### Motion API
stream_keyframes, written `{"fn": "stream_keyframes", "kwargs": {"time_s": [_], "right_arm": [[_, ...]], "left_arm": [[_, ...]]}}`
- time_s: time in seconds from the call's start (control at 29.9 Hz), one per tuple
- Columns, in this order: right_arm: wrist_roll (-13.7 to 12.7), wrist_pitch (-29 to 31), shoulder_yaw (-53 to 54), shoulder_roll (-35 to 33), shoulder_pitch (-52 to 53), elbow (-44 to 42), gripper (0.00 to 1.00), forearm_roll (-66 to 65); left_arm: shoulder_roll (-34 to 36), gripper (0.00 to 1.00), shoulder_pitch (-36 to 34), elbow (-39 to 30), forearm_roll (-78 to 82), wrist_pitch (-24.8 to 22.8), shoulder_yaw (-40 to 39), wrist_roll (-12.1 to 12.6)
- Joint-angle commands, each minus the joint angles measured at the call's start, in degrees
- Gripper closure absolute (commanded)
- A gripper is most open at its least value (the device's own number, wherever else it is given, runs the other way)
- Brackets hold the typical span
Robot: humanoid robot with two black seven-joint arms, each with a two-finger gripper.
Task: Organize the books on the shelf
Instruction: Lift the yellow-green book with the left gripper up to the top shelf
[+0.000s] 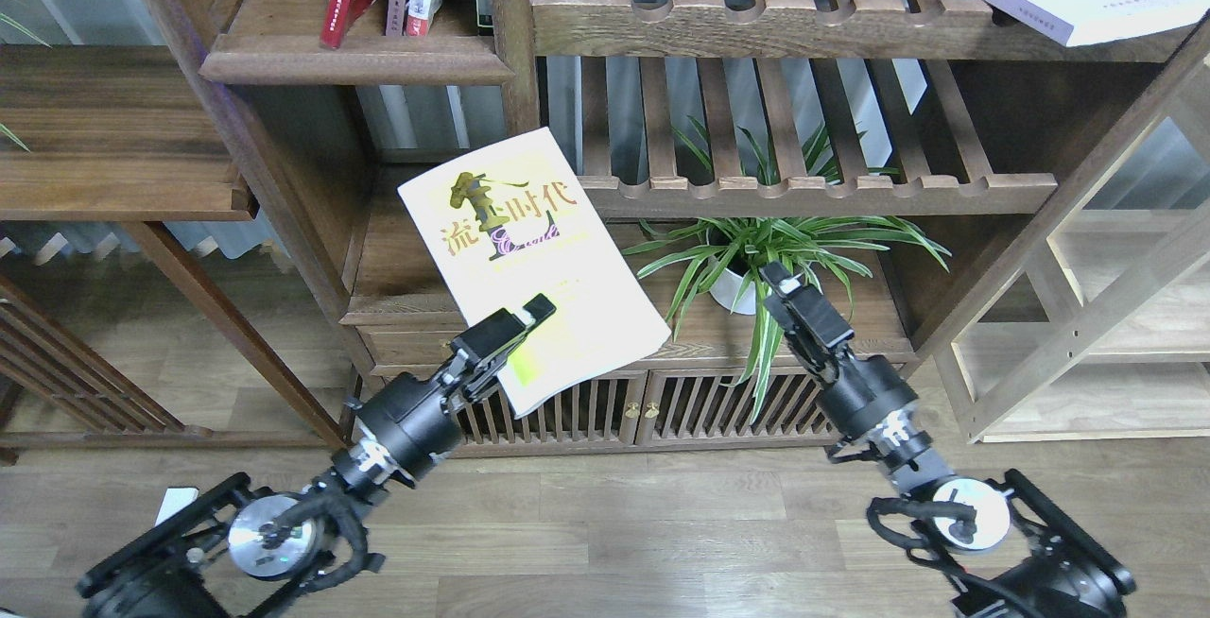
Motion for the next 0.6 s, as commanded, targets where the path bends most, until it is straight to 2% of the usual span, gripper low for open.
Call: {"fn": "stream_keyframes", "kwargs": {"time_s": [0.0,0.2,0.57], "right_arm": [[0.0,0.0,0.0,-2.9,0.4,-3.7,0.14,-0.3],[0.0,0.0,0.0,-4.9,0.8,-7.7,0.14,-0.4],[0.0,0.0,-0.6,-4.4,2.1,-12.5,0.12,-0.4]], "left_arm": [[3.2,1.00,-0.1,-2.0,4.1,0.0,-1.7,-0.2],[10.3,1.00,0.1,-7.4,14.0,0.0,-6.0,-0.6],[18.5,1.00,1.1,-20.6,29.4,0.0,-20.5,0.1]]}}
